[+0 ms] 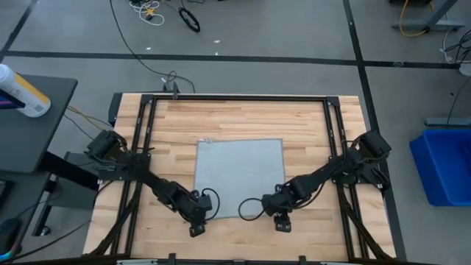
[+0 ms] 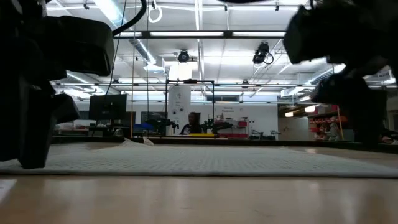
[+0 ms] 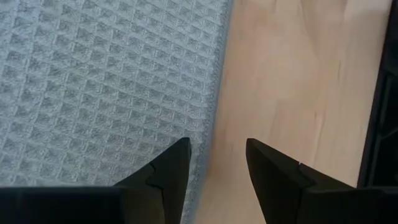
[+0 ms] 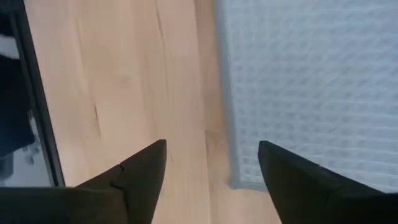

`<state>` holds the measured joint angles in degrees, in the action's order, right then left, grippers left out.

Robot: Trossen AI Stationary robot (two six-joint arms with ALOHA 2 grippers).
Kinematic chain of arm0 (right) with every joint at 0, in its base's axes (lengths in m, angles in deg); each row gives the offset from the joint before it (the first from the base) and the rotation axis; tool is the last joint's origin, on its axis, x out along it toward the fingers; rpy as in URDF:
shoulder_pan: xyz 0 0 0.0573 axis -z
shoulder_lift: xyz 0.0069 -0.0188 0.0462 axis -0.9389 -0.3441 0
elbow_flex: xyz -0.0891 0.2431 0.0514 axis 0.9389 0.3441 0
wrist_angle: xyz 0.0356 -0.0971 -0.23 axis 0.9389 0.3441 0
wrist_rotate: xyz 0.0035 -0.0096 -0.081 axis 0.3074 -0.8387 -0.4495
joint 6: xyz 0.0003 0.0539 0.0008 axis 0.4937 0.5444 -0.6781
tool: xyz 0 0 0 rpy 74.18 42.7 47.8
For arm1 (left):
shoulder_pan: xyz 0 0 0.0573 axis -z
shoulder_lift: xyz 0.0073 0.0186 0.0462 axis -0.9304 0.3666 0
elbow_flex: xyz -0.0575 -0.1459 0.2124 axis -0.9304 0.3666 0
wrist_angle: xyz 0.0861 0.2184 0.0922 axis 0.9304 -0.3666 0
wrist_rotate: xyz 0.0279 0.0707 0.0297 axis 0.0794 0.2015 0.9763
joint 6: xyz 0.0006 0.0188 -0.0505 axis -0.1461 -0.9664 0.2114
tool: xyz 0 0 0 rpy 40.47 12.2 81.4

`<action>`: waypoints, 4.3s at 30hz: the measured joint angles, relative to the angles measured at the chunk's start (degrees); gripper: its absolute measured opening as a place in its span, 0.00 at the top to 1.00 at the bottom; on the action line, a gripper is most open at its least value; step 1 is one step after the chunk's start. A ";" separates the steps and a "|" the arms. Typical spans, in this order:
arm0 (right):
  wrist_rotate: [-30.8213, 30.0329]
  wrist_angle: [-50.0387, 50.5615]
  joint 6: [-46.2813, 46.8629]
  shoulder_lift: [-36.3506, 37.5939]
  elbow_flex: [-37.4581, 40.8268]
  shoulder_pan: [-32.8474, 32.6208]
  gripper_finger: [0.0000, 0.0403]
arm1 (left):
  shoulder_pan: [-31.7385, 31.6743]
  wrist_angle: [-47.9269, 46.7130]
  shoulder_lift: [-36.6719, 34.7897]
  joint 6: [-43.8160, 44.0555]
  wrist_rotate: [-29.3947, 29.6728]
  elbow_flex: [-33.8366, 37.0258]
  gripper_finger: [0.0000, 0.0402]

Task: Fold microfiber towels
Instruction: Fold the gray microfiber cloth

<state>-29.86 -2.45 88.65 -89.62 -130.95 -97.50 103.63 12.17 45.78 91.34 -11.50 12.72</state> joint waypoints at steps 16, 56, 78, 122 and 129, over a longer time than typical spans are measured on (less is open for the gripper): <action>-2.19 4.97 0.87 0.02 -2.10 -1.85 0.37 | 4.15 -11.42 -8.72 4.24 3.74 0.29 0.58; -9.63 -7.65 12.90 -8.26 -2.32 -7.58 0.31 | 9.84 -11.31 -7.60 7.57 10.42 6.44 0.51; -16.23 -5.90 12.76 -8.63 -2.12 -7.67 0.50 | 10.93 -8.43 -3.33 5.67 14.22 6.30 0.54; -32.26 22.90 20.41 -8.85 -13.20 -13.09 1.00 | 9.28 -46.10 -12.35 10.73 27.06 -9.48 0.99; -37.12 28.22 20.55 -8.79 -13.20 -10.10 1.00 | 3.42 -48.48 -14.93 8.58 30.05 -9.19 0.99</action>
<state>-66.98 25.77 109.19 -98.40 -144.16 -107.59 107.05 -36.31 30.85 99.91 18.55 3.53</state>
